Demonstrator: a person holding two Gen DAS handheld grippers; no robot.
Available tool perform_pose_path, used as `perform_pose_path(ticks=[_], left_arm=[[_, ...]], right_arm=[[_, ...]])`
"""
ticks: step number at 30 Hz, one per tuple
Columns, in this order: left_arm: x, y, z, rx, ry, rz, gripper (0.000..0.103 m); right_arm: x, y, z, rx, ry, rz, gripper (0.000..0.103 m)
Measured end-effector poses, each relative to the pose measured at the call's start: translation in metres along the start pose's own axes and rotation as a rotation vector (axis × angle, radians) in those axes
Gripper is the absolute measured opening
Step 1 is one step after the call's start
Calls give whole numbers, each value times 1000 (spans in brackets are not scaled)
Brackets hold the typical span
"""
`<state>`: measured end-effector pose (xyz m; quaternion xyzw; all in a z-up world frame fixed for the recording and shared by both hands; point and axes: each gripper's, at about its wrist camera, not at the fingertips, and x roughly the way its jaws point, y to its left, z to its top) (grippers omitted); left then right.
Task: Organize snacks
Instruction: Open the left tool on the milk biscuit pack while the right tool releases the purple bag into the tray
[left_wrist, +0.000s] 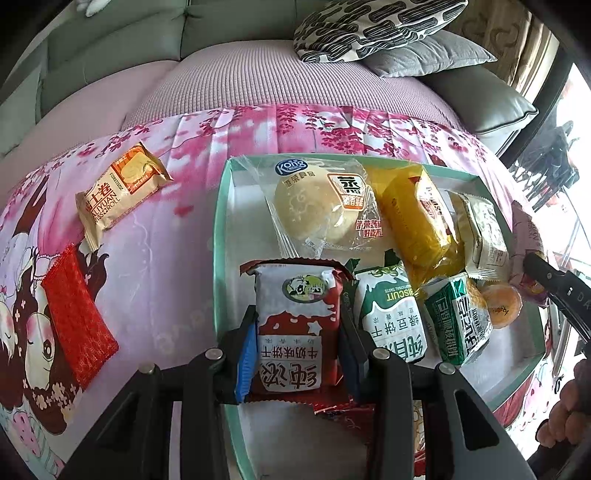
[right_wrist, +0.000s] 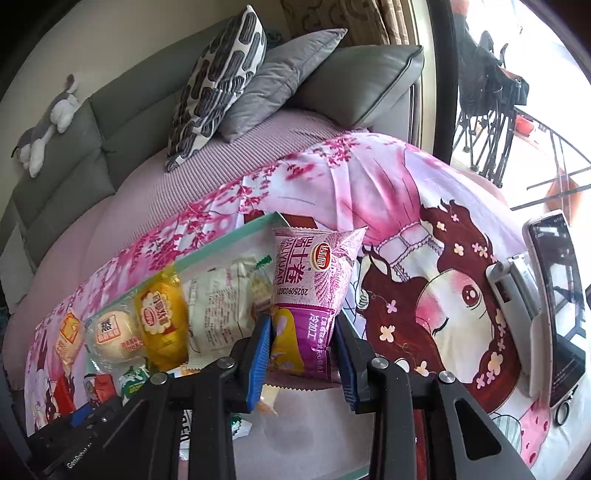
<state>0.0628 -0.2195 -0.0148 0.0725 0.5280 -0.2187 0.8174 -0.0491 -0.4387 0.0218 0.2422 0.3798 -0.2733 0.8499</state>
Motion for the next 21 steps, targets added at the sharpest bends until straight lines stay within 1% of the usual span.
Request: perform_pose_path(ticks=[6, 10, 17, 19, 20, 21], left_arm=[[1, 1, 1, -4, 2, -2, 41], [1, 4, 2, -16, 7, -8, 41], [1, 3, 3, -26, 8, -5, 42], [0, 3, 4, -29, 7, 1, 42], [0, 3, 4, -33, 5, 4, 43], [-1, 4, 4, -38, 2, 5, 47]], right_arm=[[2, 7, -1, -27, 4, 23, 36], [7, 14, -4, -46, 23, 53, 36], [14, 16, -6, -47, 40, 58, 36], [13, 17, -6, -49, 43, 52, 38], [14, 18, -6, -53, 45, 44, 38], [14, 18, -6, -57, 46, 40, 39]])
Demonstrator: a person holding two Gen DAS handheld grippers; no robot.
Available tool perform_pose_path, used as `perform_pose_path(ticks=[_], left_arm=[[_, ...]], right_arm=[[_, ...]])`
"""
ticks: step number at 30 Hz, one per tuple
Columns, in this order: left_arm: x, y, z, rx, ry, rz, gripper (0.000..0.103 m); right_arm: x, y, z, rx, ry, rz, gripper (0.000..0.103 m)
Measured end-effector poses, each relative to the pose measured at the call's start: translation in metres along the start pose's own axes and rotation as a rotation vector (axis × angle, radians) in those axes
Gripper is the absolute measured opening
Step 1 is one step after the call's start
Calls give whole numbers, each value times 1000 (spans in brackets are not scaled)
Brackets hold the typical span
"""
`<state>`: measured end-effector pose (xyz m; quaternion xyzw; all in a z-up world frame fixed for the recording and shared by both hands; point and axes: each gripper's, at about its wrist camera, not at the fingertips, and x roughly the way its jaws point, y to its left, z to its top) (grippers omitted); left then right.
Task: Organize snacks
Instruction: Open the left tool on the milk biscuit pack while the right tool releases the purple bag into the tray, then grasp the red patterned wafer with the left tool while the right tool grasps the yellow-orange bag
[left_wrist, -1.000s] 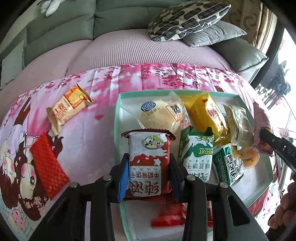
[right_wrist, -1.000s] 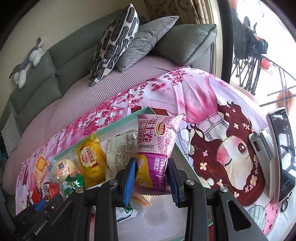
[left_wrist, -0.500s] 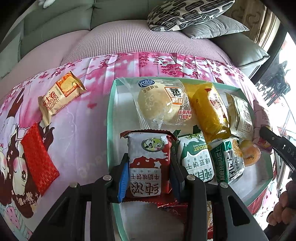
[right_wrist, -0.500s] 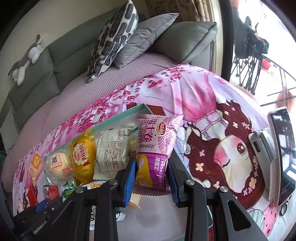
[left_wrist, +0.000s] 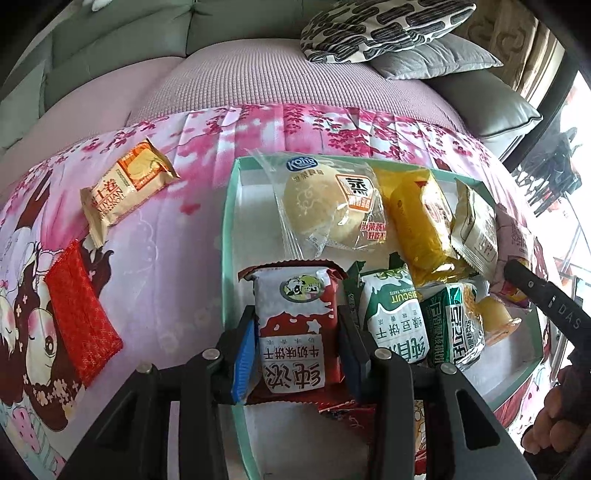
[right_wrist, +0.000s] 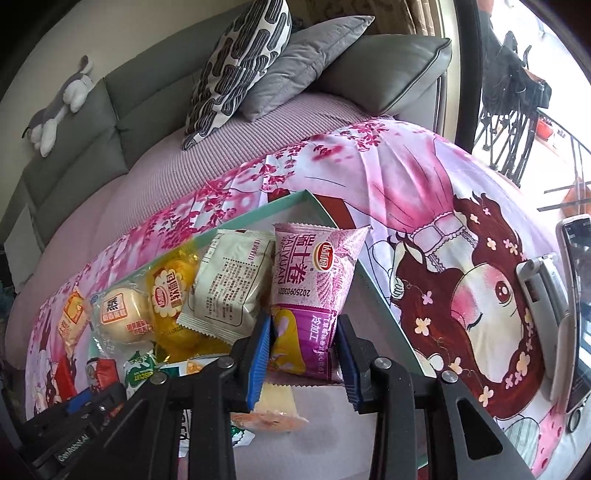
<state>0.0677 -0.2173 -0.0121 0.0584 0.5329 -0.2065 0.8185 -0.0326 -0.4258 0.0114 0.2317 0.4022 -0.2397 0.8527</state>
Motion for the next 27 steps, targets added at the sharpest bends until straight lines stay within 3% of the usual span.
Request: perform_pose_path(ticks=[2, 10, 18, 20, 22, 24, 27], left_arm=[[-2, 3, 1, -14, -2, 2, 53], [-16, 5, 4, -17, -32, -7, 56], [-35, 23, 9, -58, -84, 31, 58], [-38, 35, 9, -86, -91, 56, 58], [-42, 55, 8, -133, -99, 95, 60], [-45, 73, 7, -178, -111, 131, 76], [-57, 115, 0, -280, -136, 205, 77]], right_arm=[[1, 0, 1, 2, 5, -5, 39], [-1, -1, 1, 3, 20, -28, 56], [-21, 8, 5, -35, -35, -38, 79], [-28, 11, 6, -45, -54, -45, 80], [-35, 15, 9, -40, -81, -27, 80], [-45, 26, 11, -49, -112, 34, 80], [-52, 52, 10, -94, -127, 114, 80]])
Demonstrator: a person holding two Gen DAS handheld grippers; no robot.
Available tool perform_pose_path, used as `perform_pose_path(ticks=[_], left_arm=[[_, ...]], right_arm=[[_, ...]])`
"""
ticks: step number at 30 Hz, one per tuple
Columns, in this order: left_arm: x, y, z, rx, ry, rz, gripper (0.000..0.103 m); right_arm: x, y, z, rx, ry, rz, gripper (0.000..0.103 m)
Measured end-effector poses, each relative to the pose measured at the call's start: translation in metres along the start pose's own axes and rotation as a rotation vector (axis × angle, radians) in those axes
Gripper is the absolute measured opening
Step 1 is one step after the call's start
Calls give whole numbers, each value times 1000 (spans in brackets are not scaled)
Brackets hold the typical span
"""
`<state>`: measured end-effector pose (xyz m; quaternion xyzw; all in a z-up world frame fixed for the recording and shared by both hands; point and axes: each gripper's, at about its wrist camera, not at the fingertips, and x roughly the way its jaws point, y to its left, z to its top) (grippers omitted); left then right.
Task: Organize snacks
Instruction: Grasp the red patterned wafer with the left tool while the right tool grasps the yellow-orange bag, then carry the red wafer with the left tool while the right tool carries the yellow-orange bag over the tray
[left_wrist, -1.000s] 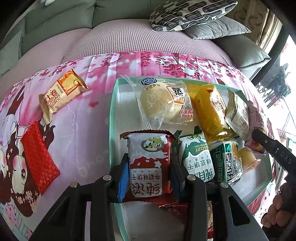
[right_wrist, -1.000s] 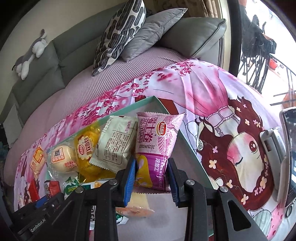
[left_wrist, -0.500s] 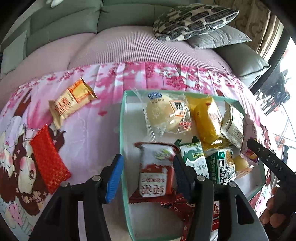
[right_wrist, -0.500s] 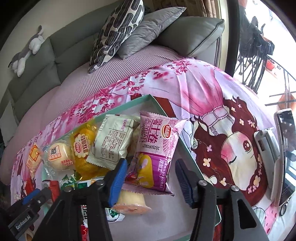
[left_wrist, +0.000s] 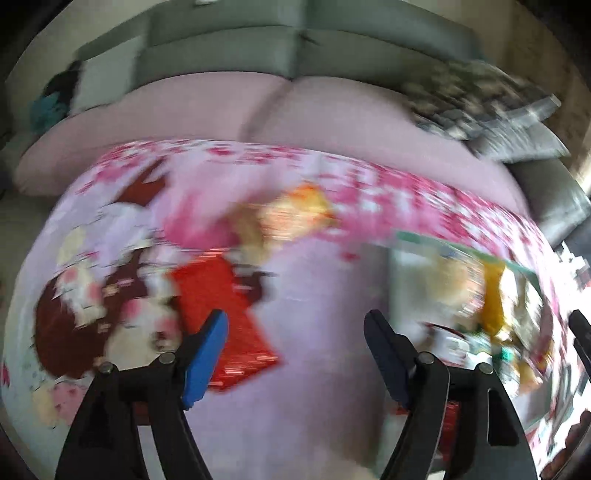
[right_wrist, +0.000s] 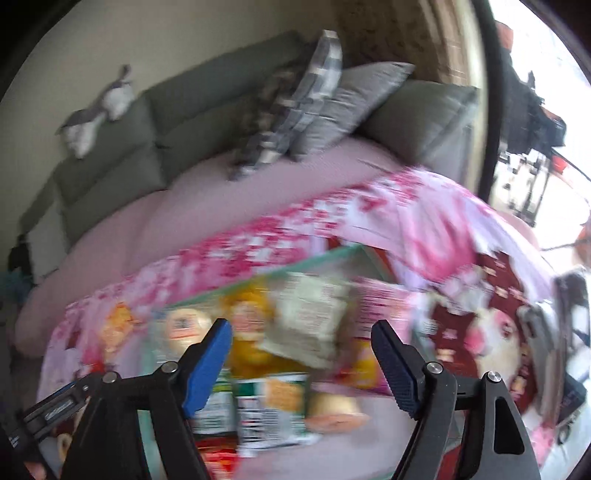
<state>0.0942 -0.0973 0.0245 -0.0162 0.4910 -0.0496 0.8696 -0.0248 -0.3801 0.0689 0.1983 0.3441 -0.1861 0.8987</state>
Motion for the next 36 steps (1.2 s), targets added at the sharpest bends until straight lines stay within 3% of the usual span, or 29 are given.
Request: perform_pose_path(ticks=[3, 7, 11, 15, 19, 22, 24, 27, 31, 36], left_arm=[[3, 34, 3, -75, 4, 57, 77], [10, 64, 0, -123, 40, 65, 77], [21, 64, 1, -120, 56, 42, 77], [49, 54, 2, -119, 128, 1, 77], [73, 49, 4, -102, 180, 41, 77], [77, 44, 4, -77, 165, 71, 75], [76, 43, 5, -77, 148, 74, 59], [76, 51, 10, -87, 131, 59, 51], [75, 63, 17, -121, 120, 28, 49], [74, 81, 19, -164, 103, 69, 48]], right_arm=[[4, 36, -3, -50, 12, 107, 80], [18, 83, -18, -125, 67, 191, 80], [33, 123, -30, -176, 114, 250, 80], [50, 151, -36, -214, 140, 272, 80], [60, 168, -36, -231, 151, 272, 80], [69, 178, -35, -243, 163, 281, 80], [76, 187, -33, -252, 174, 282, 80], [85, 195, -28, -247, 198, 295, 80], [104, 210, -19, -198, 243, 337, 79], [146, 236, -16, -107, 365, 399, 75]])
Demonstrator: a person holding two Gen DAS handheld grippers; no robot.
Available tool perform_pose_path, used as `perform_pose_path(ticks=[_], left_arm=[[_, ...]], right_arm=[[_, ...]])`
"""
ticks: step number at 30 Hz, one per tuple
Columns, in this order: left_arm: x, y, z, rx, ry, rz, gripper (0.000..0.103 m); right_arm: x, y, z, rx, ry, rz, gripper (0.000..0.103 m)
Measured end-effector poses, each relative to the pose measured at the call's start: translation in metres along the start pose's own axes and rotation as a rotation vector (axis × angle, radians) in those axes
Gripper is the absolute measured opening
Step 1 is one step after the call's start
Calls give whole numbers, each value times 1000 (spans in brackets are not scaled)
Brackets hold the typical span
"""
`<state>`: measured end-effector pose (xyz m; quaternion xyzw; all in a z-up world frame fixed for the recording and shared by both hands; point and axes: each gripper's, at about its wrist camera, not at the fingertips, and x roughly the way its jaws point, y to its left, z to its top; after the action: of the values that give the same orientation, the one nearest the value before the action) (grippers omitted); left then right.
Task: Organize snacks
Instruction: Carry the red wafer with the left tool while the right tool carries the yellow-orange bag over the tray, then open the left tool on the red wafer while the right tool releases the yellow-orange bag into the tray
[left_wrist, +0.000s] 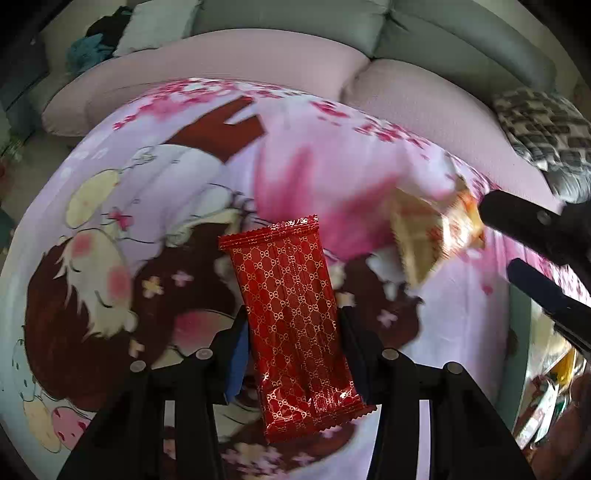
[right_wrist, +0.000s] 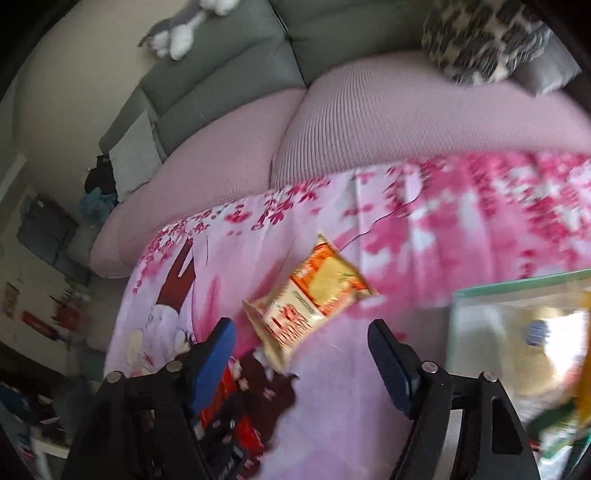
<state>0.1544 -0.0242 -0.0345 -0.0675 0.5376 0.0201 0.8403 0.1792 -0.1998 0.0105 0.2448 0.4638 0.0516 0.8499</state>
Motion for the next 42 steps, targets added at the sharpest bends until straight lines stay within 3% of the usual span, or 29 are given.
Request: perform_pose_path(ticks=[4, 11, 15, 19, 25, 31, 37, 42], left_arm=[[-3, 15, 3, -34, -10, 13, 48], [-7, 28, 3, -60, -15, 2, 48], [-14, 27, 2, -59, -26, -27, 48], [-35, 20, -2, -34, -66, -55, 48], [-79, -26, -15, 85, -133, -199, 48], [-105, -105, -45, 272, -120, -364, 48], [-110, -170, -74, 415, -91, -412, 48], [-101, -200, -96, 486, -44, -379, 49]], right_arm=[[26, -6, 10, 121, 40, 5, 74], [54, -18, 10, 248, 77, 51, 38], [37, -11, 1, 219, 56, 109, 33], [-15, -14, -18, 185, -8, 148, 33], [-104, -39, -52, 168, -137, 40, 33], [-174, -93, -80, 220, -233, -180, 33], [-202, -141, -97, 280, -222, -311, 33], [-198, -165, -109, 328, -181, -329, 36]])
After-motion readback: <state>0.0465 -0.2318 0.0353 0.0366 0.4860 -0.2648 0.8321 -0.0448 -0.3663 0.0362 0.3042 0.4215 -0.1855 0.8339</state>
